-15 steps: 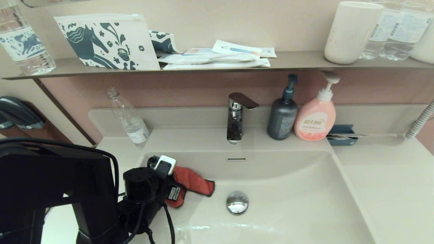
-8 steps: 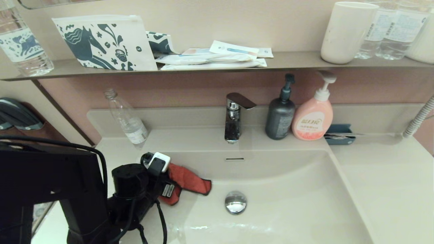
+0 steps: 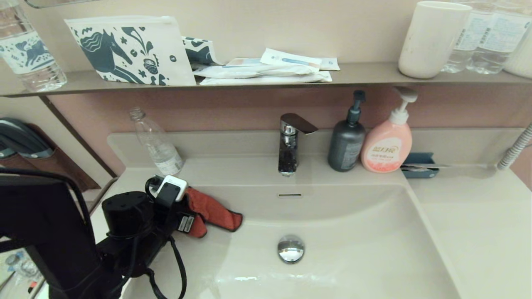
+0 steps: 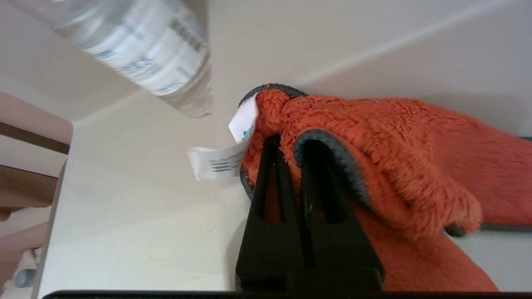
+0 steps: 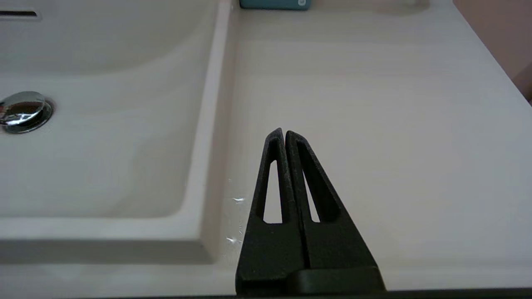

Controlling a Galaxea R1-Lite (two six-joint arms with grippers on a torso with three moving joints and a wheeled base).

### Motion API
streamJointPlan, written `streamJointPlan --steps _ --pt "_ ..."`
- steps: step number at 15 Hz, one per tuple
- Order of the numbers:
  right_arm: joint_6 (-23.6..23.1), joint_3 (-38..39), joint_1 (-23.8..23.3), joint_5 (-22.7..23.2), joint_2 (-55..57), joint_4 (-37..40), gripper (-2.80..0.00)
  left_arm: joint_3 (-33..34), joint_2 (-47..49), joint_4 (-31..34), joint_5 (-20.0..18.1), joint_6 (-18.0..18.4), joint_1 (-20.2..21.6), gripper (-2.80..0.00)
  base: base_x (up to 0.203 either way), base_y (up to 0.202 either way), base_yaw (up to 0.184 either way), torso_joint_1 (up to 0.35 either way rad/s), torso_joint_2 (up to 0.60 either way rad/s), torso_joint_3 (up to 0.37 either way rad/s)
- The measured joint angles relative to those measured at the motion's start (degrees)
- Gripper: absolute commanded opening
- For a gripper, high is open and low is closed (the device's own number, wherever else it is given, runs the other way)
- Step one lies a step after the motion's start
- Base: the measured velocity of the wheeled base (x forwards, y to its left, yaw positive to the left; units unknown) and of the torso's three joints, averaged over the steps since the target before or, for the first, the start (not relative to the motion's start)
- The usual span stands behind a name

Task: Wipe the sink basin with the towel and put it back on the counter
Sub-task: Wipe the sink

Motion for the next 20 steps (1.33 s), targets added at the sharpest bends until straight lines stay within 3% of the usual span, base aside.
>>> streamJointPlan --steps 5,13,16,20 --pt "0.0 0.0 0.03 -0.03 0.0 0.05 -2.8 1.05 -4.96 1.48 0.1 0.83 0.01 -2.8 0.0 0.0 0.0 0.0 0.0 0.0" --pt "0.0 0.0 0.06 -0.04 0.0 0.06 -2.8 -1.75 -18.01 17.09 -0.15 -0.2 2.79 -2.8 0.0 0.0 0.0 0.0 0.0 0.0" --pt "0.0 0.0 0.08 -0.04 0.0 0.09 -2.8 -2.37 -26.2 25.15 -0.32 -1.88 3.52 -2.8 0.0 0.0 0.0 0.0 0.0 0.0" --pt "0.0 0.0 0.06 -0.04 0.0 0.09 -2.8 -7.47 -39.2 43.31 1.99 -7.78 4.36 -2.8 0.0 0.0 0.0 0.0 0.0 0.0"
